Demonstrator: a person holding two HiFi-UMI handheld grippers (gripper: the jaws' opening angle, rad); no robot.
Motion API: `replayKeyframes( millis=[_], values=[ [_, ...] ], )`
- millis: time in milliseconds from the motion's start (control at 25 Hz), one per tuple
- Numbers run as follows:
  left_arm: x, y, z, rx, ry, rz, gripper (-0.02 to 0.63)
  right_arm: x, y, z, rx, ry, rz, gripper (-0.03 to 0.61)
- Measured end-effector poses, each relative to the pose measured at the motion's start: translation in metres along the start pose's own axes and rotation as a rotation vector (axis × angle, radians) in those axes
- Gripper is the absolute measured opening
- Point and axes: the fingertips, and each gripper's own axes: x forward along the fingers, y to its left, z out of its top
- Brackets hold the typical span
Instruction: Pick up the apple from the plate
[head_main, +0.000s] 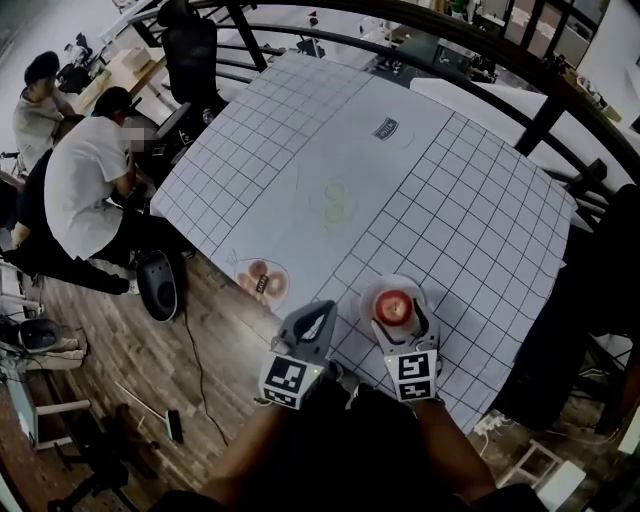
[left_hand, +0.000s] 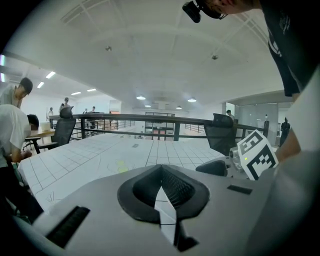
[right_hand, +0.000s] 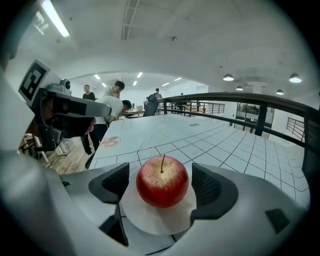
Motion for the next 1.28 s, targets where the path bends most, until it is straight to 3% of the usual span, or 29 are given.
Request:
replayKeyframes(
  millis=[200, 600, 1280],
  values=[
    [0.0, 0.004, -0.01, -0.025, 0.019, -0.005, 0.021, 0.015, -0.002, -0.008, -0.036, 0.044, 0.006, 0.39],
    [-0.004, 0.014, -0.022, -0.041, 0.033, 0.003, 0.021, 0.033, -0.007, -0.031, -0.007, 0.114, -0.018, 0.405],
    [-0.012, 0.012, -0.019, -0.027, 0.027, 0.006, 0.021, 0.023, -0.009, -0.015, 0.002, 0.079, -0.022, 0.403]
  ],
)
